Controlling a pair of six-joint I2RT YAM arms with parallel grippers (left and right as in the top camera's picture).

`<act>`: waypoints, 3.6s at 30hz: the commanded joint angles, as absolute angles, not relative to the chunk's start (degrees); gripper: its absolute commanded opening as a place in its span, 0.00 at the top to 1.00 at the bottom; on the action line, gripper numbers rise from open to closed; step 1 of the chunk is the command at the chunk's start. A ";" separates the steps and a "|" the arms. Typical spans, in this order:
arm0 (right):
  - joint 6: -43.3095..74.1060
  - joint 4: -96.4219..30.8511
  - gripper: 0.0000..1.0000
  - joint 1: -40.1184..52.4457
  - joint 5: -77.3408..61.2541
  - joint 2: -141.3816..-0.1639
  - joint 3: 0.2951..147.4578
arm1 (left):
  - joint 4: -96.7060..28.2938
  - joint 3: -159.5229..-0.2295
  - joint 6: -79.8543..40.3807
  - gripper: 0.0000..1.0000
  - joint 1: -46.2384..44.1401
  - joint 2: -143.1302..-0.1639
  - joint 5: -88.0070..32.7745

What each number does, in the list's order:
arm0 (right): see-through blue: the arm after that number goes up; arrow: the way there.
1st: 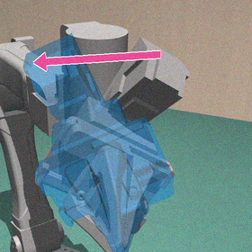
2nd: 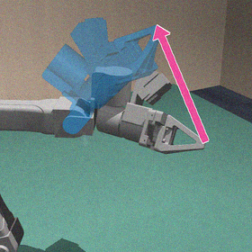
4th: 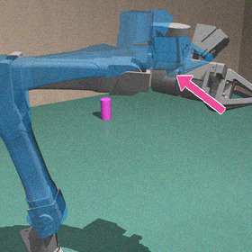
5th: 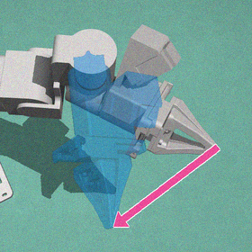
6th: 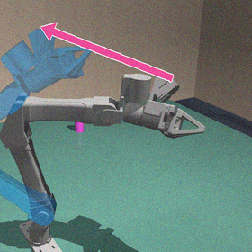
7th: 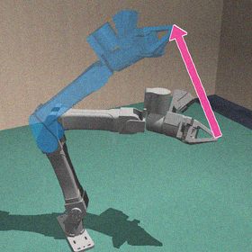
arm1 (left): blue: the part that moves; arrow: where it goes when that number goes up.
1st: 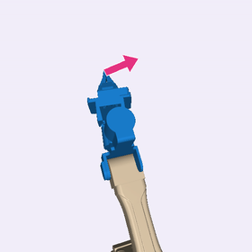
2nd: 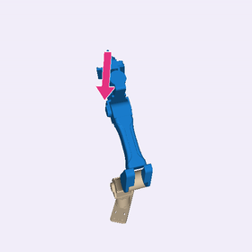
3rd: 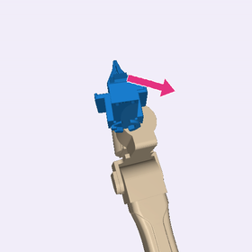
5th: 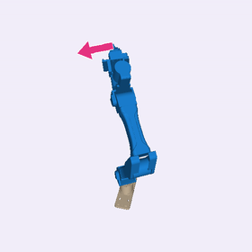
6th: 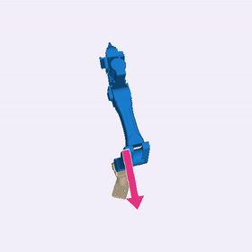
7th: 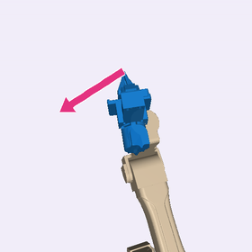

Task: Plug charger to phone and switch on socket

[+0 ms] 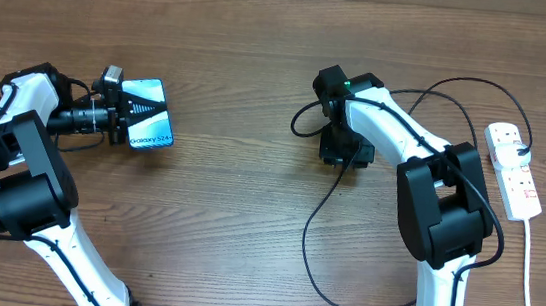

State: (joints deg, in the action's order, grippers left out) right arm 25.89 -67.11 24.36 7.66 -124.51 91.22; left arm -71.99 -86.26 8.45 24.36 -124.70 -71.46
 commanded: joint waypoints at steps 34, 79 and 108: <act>29.85 -59.44 0.75 18.61 -1.28 -125.40 81.62 | -72.03 -86.41 7.70 0.96 23.97 -122.48 -72.84; 10.92 -55.31 0.96 18.50 -19.31 -121.82 82.08 | -79.22 -86.41 23.79 0.96 23.97 -122.48 -79.11; 12.34 -42.24 0.96 34.52 -62.13 -100.27 81.32 | -96.90 -86.41 42.59 0.96 10.00 -121.36 -90.61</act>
